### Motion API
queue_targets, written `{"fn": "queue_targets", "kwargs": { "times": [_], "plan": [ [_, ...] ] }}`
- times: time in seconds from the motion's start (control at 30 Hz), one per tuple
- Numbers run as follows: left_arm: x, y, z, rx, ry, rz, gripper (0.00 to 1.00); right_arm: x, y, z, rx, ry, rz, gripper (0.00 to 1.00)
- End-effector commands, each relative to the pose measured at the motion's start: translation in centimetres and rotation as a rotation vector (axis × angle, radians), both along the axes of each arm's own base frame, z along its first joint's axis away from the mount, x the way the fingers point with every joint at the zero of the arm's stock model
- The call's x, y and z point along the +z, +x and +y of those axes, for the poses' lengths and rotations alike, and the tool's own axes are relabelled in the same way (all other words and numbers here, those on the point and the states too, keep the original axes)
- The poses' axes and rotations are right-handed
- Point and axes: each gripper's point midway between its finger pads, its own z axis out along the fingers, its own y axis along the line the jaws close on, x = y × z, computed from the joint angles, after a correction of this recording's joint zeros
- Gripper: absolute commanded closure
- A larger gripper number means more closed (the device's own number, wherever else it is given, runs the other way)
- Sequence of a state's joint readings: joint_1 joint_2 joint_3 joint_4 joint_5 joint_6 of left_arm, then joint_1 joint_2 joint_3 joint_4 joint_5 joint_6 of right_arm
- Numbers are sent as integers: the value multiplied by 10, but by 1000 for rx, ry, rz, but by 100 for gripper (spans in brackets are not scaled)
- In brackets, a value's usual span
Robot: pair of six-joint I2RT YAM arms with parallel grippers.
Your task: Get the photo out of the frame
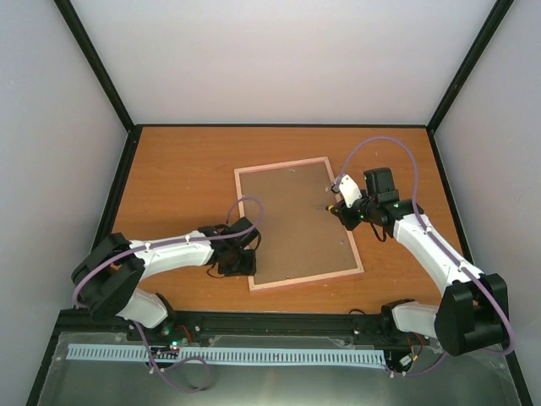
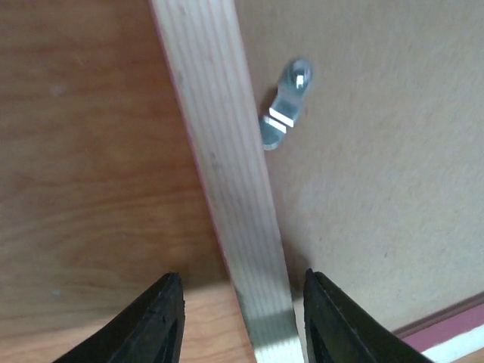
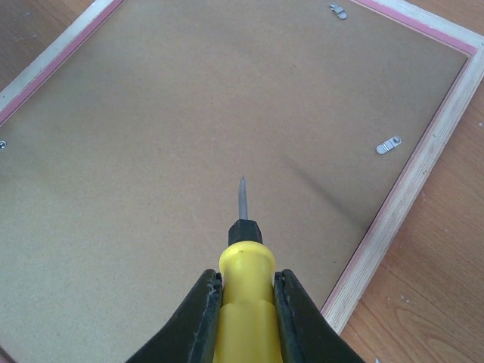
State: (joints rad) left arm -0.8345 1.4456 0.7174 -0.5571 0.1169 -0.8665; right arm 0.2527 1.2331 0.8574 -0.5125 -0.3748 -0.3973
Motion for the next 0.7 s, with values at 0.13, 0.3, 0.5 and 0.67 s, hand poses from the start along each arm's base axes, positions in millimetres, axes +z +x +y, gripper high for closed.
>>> {"fn": "queue_targets", "kwargs": {
  "times": [0.13, 0.3, 0.5, 0.67],
  "plan": [
    [-6, -9, -5, 15, -1, -1, 74, 9, 6, 0, 1, 8, -21, 97],
    [-7, 6, -1, -57, 56, -82, 92, 7, 6, 1, 3, 10, -14, 97],
    [-3, 37, -1, -126, 64, -182, 97, 4, 5, 1, 6, 10, -2, 97],
    [7, 58, -15, -226, 24, -275, 99, 1, 4, 3, 9, 15, 12, 97]
  ]
}}
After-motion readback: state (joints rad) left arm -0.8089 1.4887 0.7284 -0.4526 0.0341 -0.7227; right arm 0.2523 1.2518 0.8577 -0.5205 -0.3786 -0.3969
